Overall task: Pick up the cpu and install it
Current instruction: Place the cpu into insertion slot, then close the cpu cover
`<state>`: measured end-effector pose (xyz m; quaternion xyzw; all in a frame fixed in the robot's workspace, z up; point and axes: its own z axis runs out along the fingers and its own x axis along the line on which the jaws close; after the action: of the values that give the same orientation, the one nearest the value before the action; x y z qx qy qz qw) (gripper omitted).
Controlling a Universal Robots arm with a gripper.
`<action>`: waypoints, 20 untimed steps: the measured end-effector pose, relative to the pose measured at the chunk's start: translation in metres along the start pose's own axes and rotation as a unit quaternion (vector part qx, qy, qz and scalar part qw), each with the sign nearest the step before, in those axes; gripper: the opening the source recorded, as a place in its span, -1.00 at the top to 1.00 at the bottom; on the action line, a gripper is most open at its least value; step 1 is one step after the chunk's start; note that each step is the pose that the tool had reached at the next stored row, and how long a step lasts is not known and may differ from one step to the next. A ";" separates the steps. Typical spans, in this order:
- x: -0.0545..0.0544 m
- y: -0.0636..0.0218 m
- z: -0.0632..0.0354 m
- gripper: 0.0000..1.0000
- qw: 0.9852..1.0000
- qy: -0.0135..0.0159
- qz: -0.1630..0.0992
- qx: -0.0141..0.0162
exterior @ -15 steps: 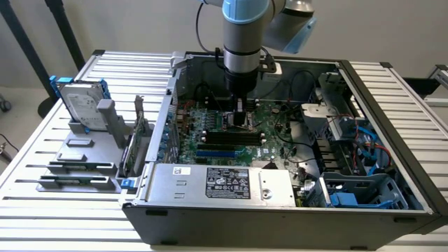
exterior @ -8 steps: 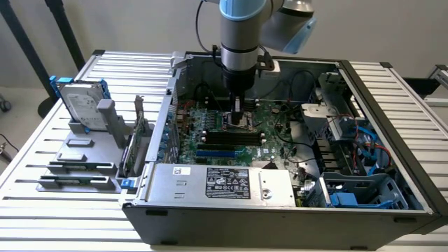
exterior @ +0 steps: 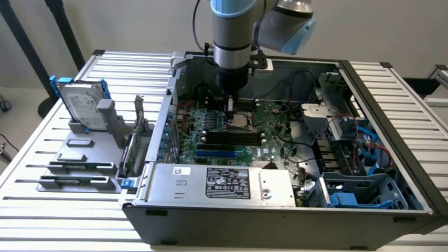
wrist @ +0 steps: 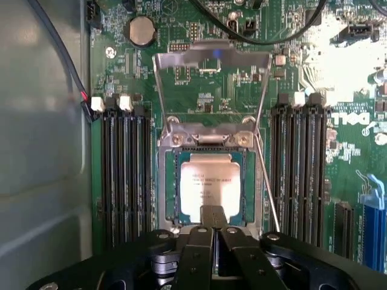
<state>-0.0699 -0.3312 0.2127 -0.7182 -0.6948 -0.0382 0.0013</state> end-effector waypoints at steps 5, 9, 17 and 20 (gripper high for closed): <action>-0.001 -0.0118 -0.0031 0.79 1.000 0.000 0.000 0.001; -0.002 -0.0154 -0.0058 0.79 1.000 0.000 0.000 0.002; -0.002 -0.0154 -0.0059 0.79 1.000 0.000 0.000 0.002; -0.002 -0.0154 -0.0059 0.79 1.000 0.000 0.000 0.002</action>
<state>-0.0857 -0.3330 0.2177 -0.7182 -0.6948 -0.0368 0.0028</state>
